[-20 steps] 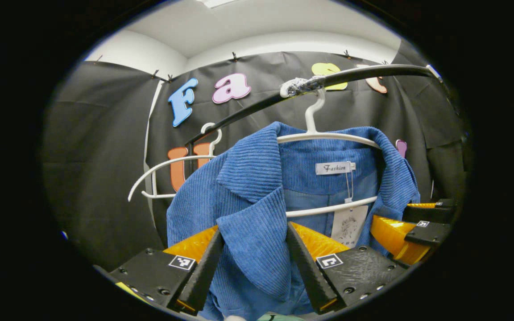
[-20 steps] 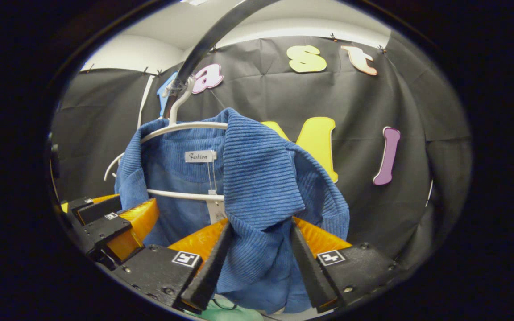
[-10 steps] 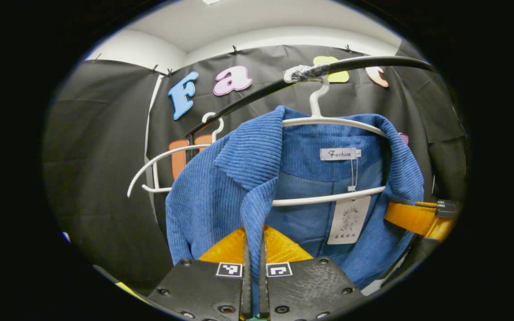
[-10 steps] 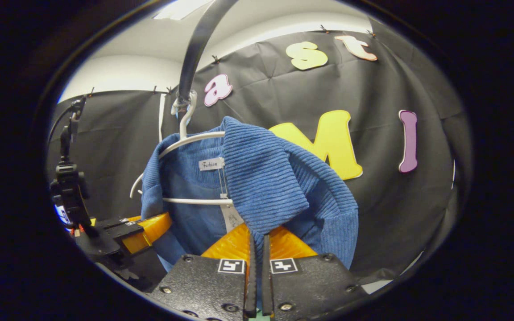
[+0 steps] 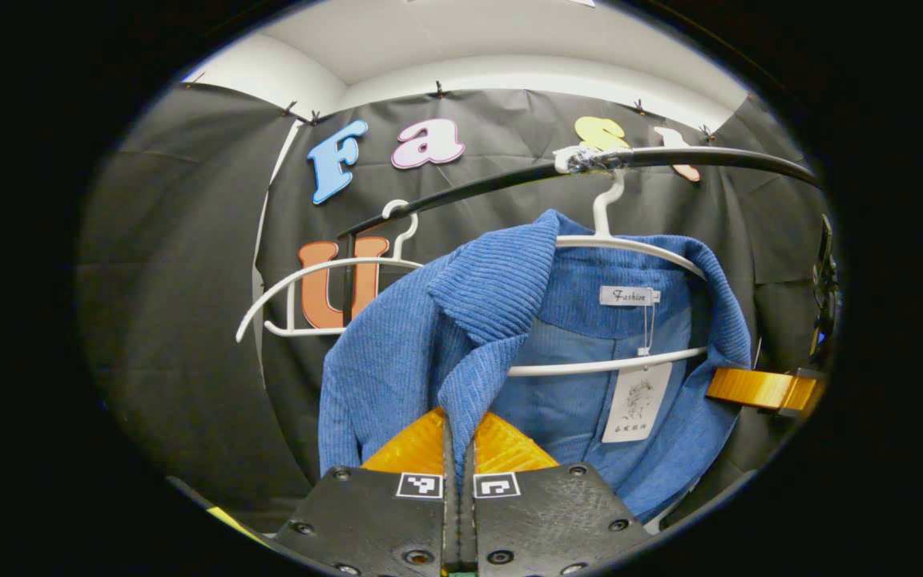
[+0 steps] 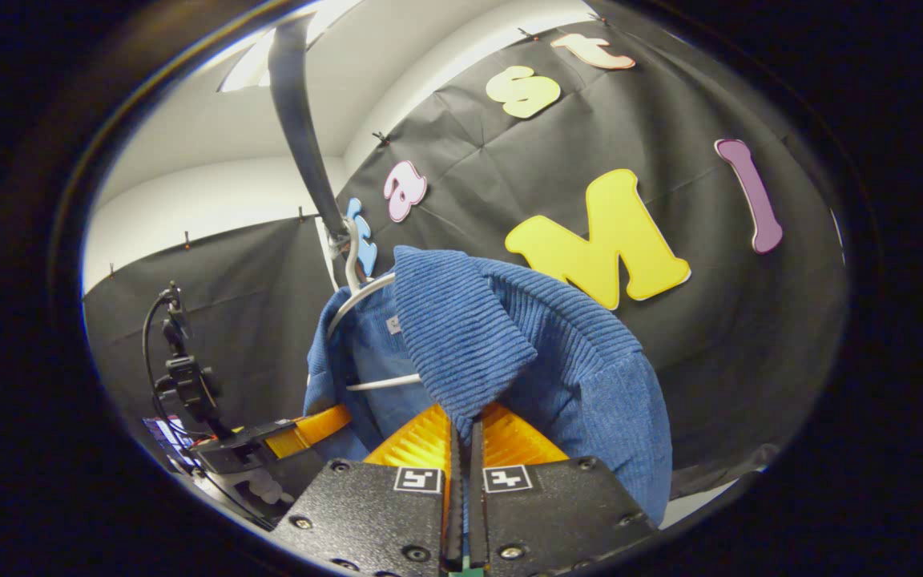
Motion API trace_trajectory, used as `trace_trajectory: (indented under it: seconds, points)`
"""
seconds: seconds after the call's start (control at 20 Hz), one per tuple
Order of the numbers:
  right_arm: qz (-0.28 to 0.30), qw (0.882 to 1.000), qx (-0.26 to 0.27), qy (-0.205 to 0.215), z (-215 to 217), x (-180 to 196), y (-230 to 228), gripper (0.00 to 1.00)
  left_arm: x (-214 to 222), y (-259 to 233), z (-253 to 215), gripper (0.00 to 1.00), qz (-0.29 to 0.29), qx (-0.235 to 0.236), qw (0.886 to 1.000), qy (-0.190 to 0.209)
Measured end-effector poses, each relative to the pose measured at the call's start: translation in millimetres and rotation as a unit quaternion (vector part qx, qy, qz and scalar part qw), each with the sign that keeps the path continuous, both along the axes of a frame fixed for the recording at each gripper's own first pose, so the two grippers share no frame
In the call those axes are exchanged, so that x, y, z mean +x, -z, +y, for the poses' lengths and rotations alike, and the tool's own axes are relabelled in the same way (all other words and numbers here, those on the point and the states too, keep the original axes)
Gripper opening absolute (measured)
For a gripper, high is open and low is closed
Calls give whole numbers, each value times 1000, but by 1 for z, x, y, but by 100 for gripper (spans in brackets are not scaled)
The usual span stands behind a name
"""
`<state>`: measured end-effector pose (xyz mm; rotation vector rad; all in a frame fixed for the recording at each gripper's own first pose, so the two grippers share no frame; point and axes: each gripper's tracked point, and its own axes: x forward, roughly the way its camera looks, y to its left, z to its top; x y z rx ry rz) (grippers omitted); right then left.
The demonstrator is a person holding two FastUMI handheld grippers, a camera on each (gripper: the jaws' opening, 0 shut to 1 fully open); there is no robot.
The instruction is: Grasp the clothes on the hanger with both hands and then place them into the laundry hamper below.
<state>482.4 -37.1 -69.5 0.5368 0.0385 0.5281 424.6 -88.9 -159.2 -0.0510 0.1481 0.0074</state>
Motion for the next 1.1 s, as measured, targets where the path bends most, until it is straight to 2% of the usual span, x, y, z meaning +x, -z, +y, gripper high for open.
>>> trace_trajectory:
  seconds: [0.3,0.4,0.45,0.6,0.65,0.75,0.85,0.9,0.95,1.0,1.1]
  points:
    - [-5,995,86,-46,-3,-7,-22,6,0,-31,14,0,-26,-36,999,-1]
    - [-9,990,124,-61,-11,-9,-37,6,3,-42,23,0,-35,-47,998,-5]
    - [-12,988,143,-62,-17,-7,-41,6,6,-48,29,4,-40,-51,998,-8]
    - [-22,975,205,-76,-35,-4,-65,6,14,-66,43,4,-53,-62,997,-8]
    - [-25,971,224,-83,-37,-5,-71,6,16,-75,48,0,-60,-61,996,-7]
    - [-33,968,235,-79,-48,0,-80,6,21,-89,57,4,-67,-54,996,3]
    - [-40,970,231,-63,-65,4,-82,5,28,-94,68,0,-68,-56,996,4]
    - [-43,968,241,-56,-76,6,-85,6,30,-94,74,4,-65,-66,996,1]
    - [-45,964,257,-48,-86,8,-88,6,34,-91,78,0,-60,-81,995,0]
    - [-43,961,269,-41,-94,12,-89,6,36,-87,79,3,-53,-97,994,4]
    - [-35,964,263,-20,-104,19,-78,5,43,-75,78,4,-35,-113,993,16]
